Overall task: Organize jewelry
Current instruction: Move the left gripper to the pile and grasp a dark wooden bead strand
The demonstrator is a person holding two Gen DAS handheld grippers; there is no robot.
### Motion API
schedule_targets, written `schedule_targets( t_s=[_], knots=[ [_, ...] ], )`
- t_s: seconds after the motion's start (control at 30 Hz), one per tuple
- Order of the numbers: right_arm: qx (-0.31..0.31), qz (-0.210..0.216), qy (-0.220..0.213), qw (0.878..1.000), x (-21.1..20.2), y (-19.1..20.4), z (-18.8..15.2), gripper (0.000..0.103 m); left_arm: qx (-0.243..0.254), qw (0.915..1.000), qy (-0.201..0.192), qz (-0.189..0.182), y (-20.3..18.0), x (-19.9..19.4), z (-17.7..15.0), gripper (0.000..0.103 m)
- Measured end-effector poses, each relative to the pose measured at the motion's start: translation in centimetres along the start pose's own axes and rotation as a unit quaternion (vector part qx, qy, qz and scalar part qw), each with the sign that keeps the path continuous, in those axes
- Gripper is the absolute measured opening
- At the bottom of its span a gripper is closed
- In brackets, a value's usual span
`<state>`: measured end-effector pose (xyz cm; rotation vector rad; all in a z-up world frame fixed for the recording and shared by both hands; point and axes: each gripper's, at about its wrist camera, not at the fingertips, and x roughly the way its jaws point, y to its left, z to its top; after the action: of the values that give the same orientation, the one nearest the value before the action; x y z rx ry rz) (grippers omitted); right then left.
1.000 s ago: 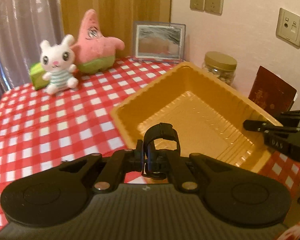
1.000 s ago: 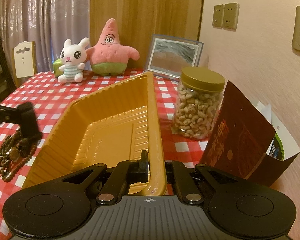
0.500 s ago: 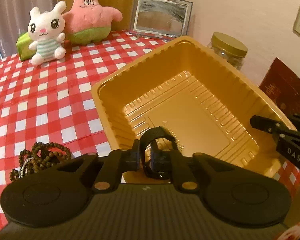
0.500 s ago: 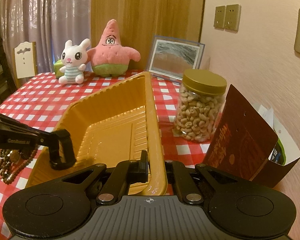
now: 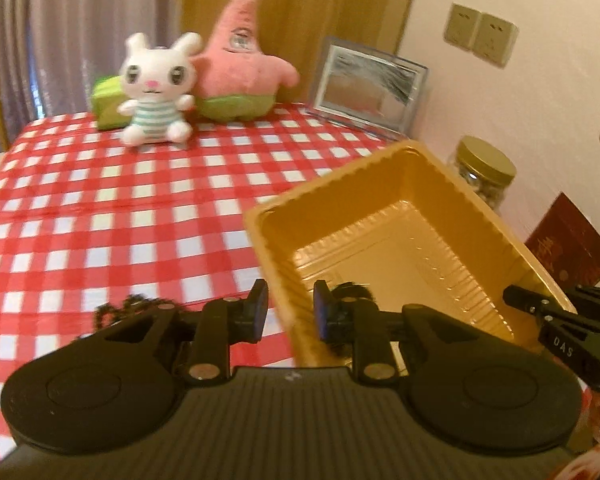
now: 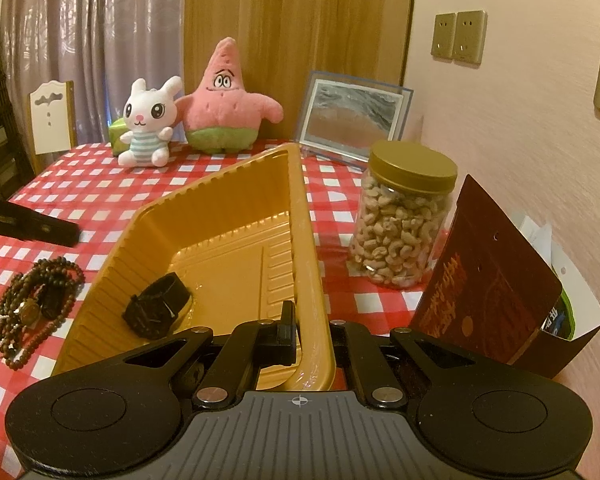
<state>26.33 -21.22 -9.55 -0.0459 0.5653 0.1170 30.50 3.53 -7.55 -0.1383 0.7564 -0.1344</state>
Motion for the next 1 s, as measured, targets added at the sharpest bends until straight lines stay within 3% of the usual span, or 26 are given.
schedule_targets(
  t_s=[0.27, 0.53, 0.73, 1.0],
  knots=[
    [-0.001, 0.0, -0.001, 1.0, 0.1, 0.0, 0.0, 0.004, -0.043, 0.9966, -0.001, 0.07, 5.6, -3.6, -2.2, 0.024],
    [-0.004, -0.004, 0.003, 1.0, 0.6, 0.1, 0.2, 0.004, -0.08, 0.986, 0.032, 0.143, 10.6, -6.1, -6.1, 0.025],
    [-0.007, -0.007, 0.004, 1.0, 1.0, 0.5, 0.5, 0.004, -0.087, 0.9851, 0.045, 0.142, 11.5, -6.4, -7.9, 0.025],
    [-0.008, -0.013, 0.006, 1.0, 1.2, 0.9, 0.7, 0.004, -0.049, 0.9931, 0.037, 0.099, 10.1, -5.4, -7.5, 0.025]
  ],
)
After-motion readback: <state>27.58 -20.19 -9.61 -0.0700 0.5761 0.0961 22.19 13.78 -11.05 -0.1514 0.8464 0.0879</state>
